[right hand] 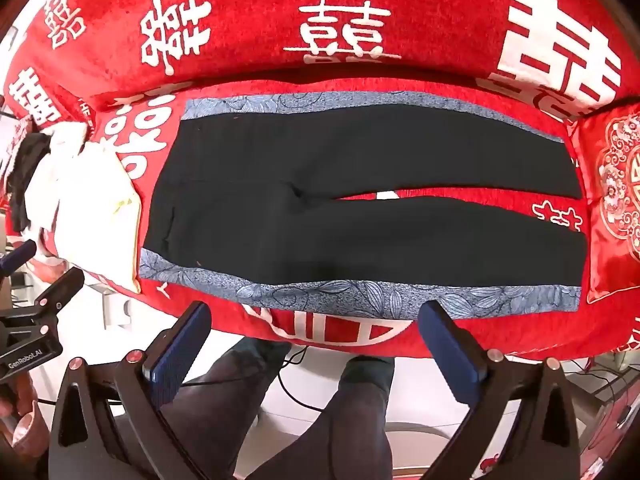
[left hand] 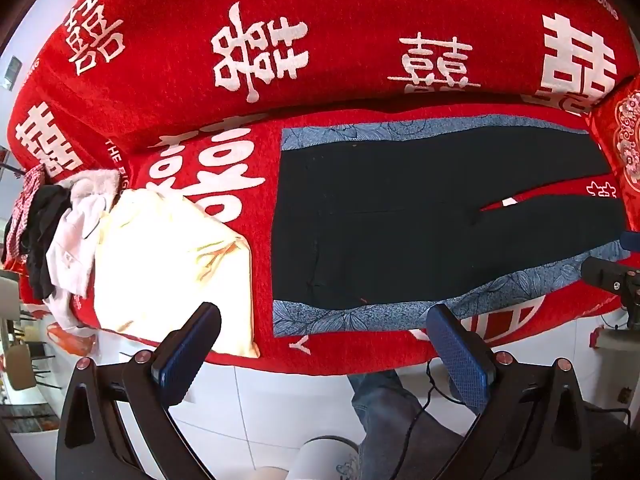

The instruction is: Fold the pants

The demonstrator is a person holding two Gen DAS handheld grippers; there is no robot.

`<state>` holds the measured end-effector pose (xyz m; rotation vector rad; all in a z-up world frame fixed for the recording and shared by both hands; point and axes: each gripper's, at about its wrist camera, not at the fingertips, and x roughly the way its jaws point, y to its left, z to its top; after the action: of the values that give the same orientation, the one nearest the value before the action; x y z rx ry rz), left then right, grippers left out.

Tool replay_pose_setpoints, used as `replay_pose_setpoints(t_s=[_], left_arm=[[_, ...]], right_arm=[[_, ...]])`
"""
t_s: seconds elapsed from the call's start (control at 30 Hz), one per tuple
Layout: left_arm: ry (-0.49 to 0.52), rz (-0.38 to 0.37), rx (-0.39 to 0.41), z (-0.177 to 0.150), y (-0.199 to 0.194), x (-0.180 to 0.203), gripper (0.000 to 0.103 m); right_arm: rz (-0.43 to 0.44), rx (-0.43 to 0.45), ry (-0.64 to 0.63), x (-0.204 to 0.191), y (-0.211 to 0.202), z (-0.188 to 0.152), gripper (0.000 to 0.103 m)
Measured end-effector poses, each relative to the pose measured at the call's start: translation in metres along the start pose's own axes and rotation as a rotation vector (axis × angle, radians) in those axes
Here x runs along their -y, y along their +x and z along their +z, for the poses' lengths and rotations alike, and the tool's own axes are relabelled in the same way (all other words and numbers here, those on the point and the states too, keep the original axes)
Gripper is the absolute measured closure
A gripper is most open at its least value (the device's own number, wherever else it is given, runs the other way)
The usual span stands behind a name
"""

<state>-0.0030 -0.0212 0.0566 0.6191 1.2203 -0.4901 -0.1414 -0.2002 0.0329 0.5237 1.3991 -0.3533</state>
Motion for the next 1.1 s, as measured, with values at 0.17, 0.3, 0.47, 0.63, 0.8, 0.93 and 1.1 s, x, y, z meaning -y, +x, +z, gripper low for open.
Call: replay_pose_setpoints(t_s=[0.17, 0.3, 0.47, 0.63, 0.8, 0.93, 1.1], left_arm=[[0.001, 0.001, 0.004, -0.001, -0.001, -0.001, 0.0], [0.005, 0.006, 0.003, -0.001, -0.002, 0.001, 0.0], [0.013, 0.009, 0.011, -0.002, -0.004, 0.003, 0.0], [0.013, 0.011, 0.013, -0.003, -0.005, 0.003, 0.0], [0.014, 0.02, 0.019, -0.003, -0.008, 0.004, 0.0], [0.015, 0.035, 0.028, -0.002, -0.012, 0.006, 0.0], [0.006, 0.059, 0.034, -0.003, -0.018, 0.01, 0.0]], right_arm=[[-0.001, 0.004, -0.004, 0.0, -0.001, 0.003, 0.0], [-0.001, 0.012, -0.006, -0.002, -0.005, 0.0, 0.0], [-0.002, 0.011, 0.002, -0.003, -0.008, -0.005, 0.0], [-0.004, 0.005, -0.01, -0.003, -0.007, -0.002, 0.0], [-0.001, 0.019, -0.016, -0.003, -0.009, 0.0, 0.0], [0.021, 0.03, -0.018, -0.001, -0.01, 0.001, 0.0], [0.055, 0.036, -0.027, 0.002, -0.011, 0.001, 0.0]])
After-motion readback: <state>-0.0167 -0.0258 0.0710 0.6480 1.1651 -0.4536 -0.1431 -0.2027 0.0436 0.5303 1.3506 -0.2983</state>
